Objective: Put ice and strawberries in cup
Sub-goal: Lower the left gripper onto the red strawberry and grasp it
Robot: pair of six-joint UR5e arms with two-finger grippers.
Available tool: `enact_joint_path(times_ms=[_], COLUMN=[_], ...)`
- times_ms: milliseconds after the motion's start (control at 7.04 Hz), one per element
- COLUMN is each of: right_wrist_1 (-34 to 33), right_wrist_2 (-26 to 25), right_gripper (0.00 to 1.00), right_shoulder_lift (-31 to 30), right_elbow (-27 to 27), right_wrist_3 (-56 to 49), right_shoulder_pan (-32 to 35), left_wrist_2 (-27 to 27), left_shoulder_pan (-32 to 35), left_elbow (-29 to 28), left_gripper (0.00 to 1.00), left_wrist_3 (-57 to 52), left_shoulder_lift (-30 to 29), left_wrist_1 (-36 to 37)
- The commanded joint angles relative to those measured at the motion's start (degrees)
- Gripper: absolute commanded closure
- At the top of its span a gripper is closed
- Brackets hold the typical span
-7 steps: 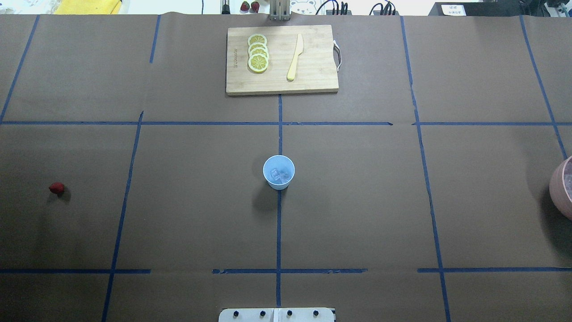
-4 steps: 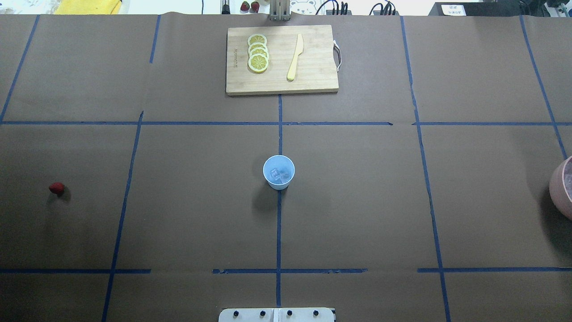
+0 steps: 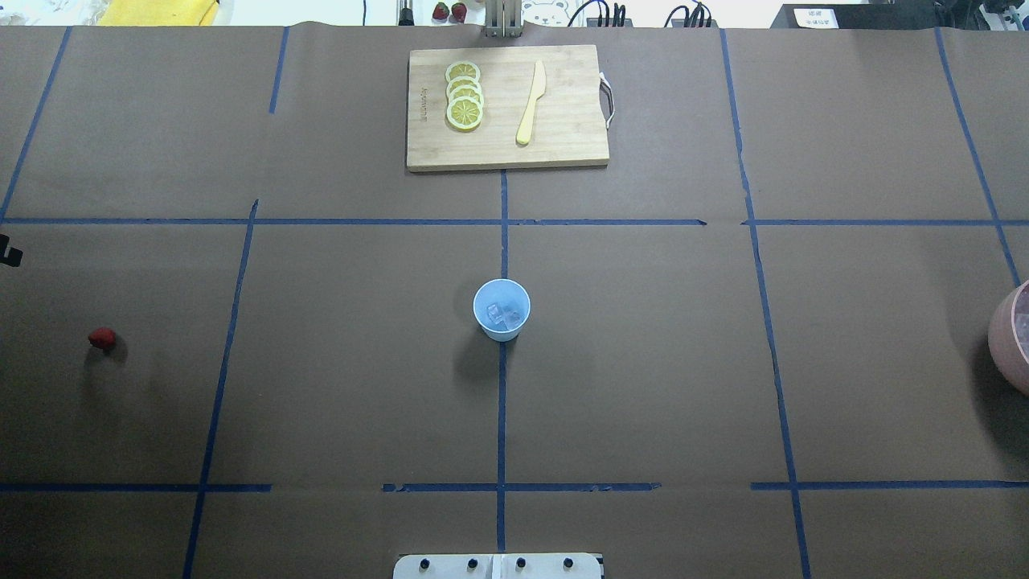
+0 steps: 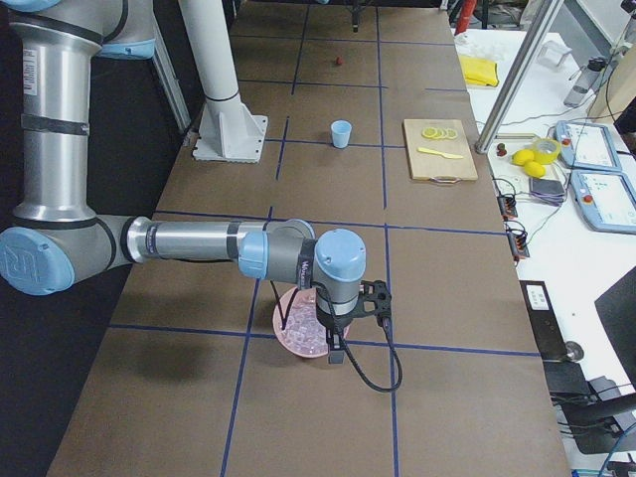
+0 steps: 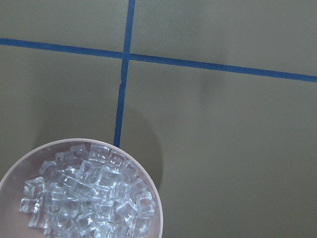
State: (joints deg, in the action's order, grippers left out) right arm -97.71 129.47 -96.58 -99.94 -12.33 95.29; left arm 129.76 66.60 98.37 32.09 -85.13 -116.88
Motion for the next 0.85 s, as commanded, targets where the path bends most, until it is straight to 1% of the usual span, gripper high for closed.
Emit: enact_joint_path(times_ms=[0,284,426,710], right_wrist_1=[0.07,0.07,0.07,0.07], right_wrist_2=[-0.01,0.08,0.08,0.08], right_gripper=[0.0,0.0,0.0,0.0], right_shoulder_lift=[-0.01,-0.1,-0.19,-0.1], right_elbow=[-0.17,-0.35,-0.43,-0.44], right_wrist_3=[-0.06,-0.06,-0.06,0.02], right_shoulder_pan=[-0.02,-0.02,-0.02,-0.02], left_wrist_2=[-5.02,-8.36,-8.73,-10.75], left_shoulder_pan=[-7.77,-12.96,-14.99,-17.46], left_elbow=[-0.02,-0.02,-0.28,-1.07], left_gripper=[0.0,0.0,0.0,0.0], left_wrist_3=[10.23,13.96,15.62,16.25], left_shoulder_lift=[0.84,0.84,0.93,0.84], left_wrist_1=[-7.45,-9.67,-9.94,-10.38])
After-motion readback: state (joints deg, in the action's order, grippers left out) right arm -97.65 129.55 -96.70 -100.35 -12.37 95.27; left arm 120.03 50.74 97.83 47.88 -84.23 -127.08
